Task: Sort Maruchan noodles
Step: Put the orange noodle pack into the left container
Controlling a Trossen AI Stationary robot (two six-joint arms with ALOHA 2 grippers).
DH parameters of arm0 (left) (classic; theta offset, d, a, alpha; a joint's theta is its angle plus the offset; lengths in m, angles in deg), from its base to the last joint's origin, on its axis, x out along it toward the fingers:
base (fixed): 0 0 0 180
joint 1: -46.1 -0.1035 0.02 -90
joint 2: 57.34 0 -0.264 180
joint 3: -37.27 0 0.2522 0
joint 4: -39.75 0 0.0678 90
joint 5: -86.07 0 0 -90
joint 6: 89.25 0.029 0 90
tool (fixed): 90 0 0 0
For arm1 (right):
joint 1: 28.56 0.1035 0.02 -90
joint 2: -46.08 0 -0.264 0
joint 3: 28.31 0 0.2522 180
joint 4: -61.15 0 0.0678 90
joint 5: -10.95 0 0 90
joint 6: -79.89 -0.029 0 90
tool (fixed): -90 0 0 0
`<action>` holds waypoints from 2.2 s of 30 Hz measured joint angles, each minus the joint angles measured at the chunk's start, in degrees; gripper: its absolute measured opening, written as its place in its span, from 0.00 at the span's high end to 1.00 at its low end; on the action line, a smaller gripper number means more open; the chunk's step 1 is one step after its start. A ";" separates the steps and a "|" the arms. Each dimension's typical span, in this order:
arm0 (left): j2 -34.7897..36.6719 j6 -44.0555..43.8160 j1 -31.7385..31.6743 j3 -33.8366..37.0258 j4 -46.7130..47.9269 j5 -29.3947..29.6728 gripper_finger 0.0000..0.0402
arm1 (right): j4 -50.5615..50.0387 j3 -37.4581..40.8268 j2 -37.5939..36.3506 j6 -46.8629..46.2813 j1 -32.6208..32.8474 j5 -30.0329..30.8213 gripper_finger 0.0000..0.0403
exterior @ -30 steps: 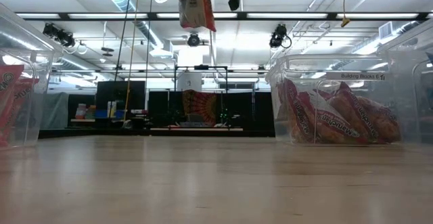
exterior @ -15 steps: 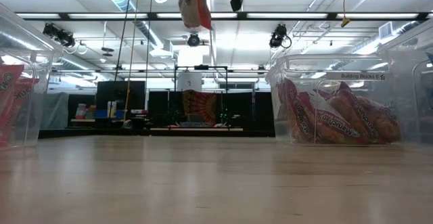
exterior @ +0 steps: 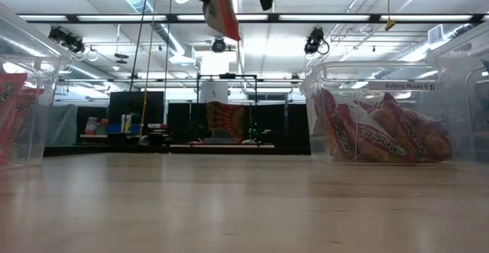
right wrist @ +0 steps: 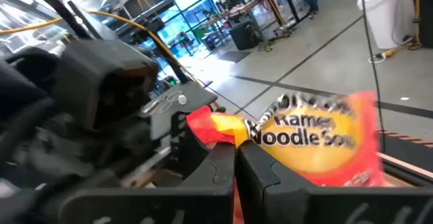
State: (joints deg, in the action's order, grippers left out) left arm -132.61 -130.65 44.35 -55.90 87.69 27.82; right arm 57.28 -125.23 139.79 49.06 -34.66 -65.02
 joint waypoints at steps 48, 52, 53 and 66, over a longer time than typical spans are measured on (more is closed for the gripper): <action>17.77 -8.23 36.49 10.41 37.87 -40.53 1.00 | -32.50 0.87 -11.72 8.63 13.59 -1.76 0.41; 17.92 -11.11 45.84 14.57 37.66 -38.56 1.00 | -32.62 0.87 -10.01 3.54 14.40 -1.65 0.42; 17.92 -11.86 48.41 14.86 37.43 -38.35 1.00 | -32.42 0.85 -9.41 2.76 14.38 -1.57 0.42; 18.31 -15.30 61.56 24.27 32.51 -29.66 0.99 | -30.41 0.79 -3.20 -2.00 13.17 -1.91 0.42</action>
State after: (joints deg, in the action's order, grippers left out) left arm -114.29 -145.95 105.92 -31.63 120.20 -1.84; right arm 26.87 -124.44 136.59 47.06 -21.49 -66.93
